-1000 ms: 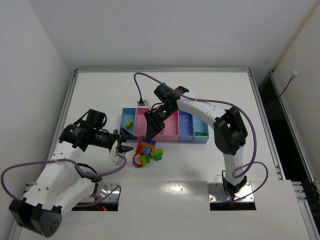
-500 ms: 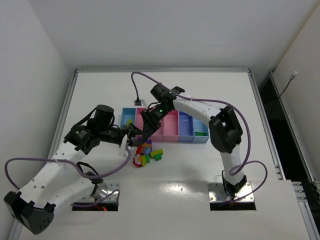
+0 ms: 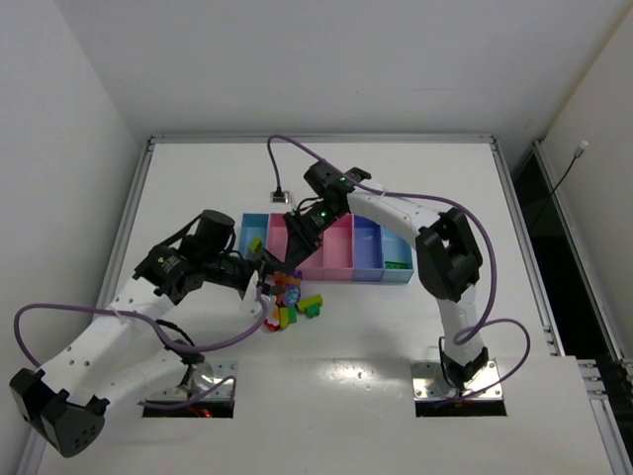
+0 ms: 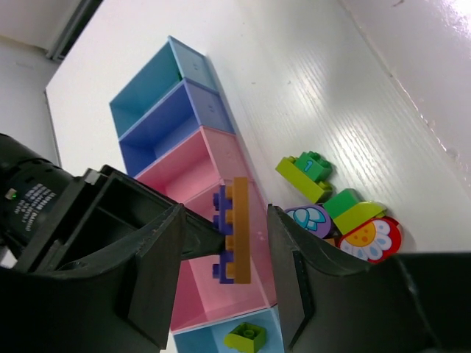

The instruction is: Sort the legos into containers by color

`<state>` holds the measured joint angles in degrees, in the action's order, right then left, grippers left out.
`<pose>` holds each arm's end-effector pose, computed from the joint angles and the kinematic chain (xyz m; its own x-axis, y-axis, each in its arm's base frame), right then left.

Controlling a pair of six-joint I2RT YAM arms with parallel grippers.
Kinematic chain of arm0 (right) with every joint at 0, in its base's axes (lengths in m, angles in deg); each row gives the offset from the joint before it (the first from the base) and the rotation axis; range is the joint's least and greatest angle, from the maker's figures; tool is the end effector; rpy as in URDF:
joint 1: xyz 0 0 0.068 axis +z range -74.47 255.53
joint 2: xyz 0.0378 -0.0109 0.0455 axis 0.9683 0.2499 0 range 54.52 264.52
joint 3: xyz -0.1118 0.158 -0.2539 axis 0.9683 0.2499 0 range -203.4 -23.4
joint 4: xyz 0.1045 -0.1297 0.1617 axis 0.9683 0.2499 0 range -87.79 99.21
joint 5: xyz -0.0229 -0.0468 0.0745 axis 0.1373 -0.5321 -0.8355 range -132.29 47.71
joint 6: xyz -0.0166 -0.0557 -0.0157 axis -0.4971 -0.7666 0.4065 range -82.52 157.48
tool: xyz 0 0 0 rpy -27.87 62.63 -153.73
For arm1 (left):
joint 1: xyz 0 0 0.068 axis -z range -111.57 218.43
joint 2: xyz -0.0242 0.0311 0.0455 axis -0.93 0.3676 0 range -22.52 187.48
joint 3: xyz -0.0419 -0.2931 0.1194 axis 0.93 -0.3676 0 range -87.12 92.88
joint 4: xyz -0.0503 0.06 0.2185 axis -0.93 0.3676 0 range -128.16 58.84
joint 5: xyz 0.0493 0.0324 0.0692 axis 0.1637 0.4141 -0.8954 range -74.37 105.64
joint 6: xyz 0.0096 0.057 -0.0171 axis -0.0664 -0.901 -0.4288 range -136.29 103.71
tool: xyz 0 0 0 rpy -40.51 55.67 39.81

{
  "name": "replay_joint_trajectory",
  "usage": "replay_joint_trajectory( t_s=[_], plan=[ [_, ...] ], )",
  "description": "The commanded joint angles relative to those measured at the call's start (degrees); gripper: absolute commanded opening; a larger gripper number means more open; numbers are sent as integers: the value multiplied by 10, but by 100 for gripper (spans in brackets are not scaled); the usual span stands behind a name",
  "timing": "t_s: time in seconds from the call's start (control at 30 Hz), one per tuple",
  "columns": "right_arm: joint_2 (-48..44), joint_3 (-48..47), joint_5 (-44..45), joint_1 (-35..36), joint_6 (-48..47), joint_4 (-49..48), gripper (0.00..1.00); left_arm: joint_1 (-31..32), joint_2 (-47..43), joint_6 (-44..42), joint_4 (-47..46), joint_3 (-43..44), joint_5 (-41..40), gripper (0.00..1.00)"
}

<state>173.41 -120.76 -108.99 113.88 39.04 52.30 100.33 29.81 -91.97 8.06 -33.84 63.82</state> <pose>0.3040 0.2928 0.2770 -0.7568 -0.5851 -0.2914 -0.4521 0.1464 0.8799 0.0800 -0.0889 0.3501 0.6236 0.3727 -0.6871 0.7817 -0.2923 0.5509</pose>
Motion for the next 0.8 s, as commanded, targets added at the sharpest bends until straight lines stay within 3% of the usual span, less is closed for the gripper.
replay_joint_trajectory(
  t_s=[0.0, 0.43, 0.63, 0.77],
  plan=[
    [-2, -23, -32, -4, -2, -10, 0, 6, 9, -30, 18, 9, -1, 54],
    [-14, -13, -42, -4, -2, -10, 0, 6, 40, -58, 12, 9, -33, 45],
    [-14, -13, -48, -4, -2, -10, 0, 11, 45, -46, 1, 9, -39, 30],
    [-14, -13, -53, -4, -2, -10, 0, 11, 40, -39, -12, -2, -51, 16]
  ],
)
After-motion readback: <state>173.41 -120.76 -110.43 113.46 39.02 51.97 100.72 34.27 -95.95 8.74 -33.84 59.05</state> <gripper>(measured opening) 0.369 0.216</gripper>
